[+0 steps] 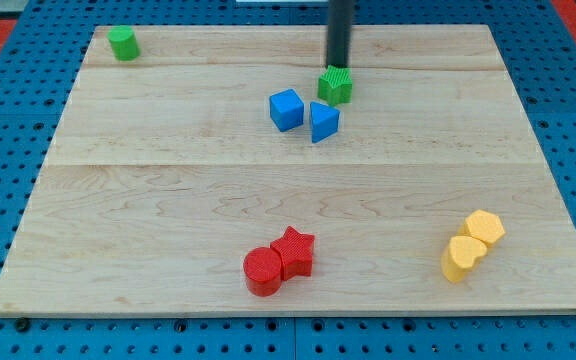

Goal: Separate both the red blocks from each other

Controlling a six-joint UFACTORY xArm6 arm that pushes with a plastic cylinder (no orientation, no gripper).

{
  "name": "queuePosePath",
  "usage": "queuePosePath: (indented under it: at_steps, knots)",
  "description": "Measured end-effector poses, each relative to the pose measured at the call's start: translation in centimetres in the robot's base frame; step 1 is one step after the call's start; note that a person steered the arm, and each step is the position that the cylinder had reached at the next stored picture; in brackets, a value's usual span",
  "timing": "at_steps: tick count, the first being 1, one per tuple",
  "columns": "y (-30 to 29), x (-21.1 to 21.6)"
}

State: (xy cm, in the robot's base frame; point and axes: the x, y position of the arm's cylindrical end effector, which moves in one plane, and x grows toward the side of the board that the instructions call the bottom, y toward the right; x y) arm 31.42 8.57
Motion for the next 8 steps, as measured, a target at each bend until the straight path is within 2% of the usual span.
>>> queuePosePath:
  at_steps: [1, 2, 4, 5, 6, 7, 8]
  knots:
    - [3.1, 3.7]
    - [7.7, 10.2]
    - [1.7, 24.9]
    - [-1.2, 30.1]
    - [-9.8, 26.7]
    - [-14.8, 22.8]
    - [-9.6, 23.5]
